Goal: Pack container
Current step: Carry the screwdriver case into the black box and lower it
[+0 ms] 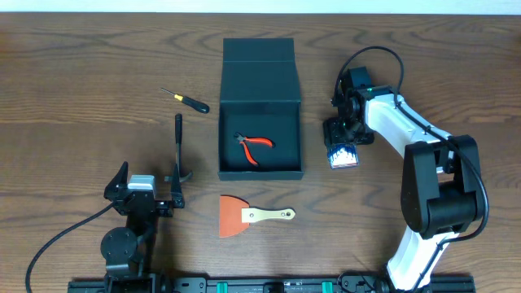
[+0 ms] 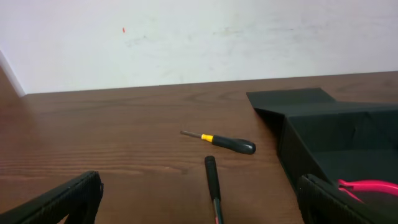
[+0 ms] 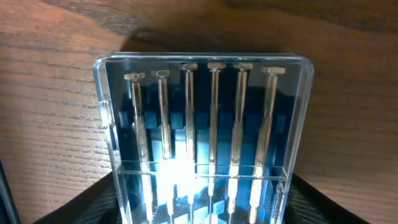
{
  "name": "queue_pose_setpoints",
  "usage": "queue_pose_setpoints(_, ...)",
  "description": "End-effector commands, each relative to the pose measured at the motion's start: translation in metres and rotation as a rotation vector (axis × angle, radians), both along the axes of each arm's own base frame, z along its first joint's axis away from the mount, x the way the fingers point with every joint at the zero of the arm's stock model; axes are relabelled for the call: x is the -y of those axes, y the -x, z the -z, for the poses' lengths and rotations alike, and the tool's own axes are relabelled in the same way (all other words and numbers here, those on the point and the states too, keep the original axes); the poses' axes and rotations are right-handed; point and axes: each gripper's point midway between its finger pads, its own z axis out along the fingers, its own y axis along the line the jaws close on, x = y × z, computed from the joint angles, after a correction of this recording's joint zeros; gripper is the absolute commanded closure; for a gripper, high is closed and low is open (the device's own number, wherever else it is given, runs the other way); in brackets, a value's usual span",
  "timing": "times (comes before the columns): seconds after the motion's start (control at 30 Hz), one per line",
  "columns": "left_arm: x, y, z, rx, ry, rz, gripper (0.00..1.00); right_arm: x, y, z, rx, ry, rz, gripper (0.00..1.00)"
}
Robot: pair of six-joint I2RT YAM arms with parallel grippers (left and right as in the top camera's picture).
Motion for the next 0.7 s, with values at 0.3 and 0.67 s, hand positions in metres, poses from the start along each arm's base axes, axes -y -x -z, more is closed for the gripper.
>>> queue_pose_setpoints(0.3, 0.0, 0.001, 0.016, -0.046, -0.01, 0.002, 0.01, -0.006, 0.002, 0.013, -0.04, -0.029, 0.005, 0.46)
queue_pose_setpoints(0.67, 0.0, 0.001, 0.016, -0.046, -0.01, 0.002, 0.01, -0.013, -0.036, -0.04, 0.069, -0.051, 0.003, 0.46)
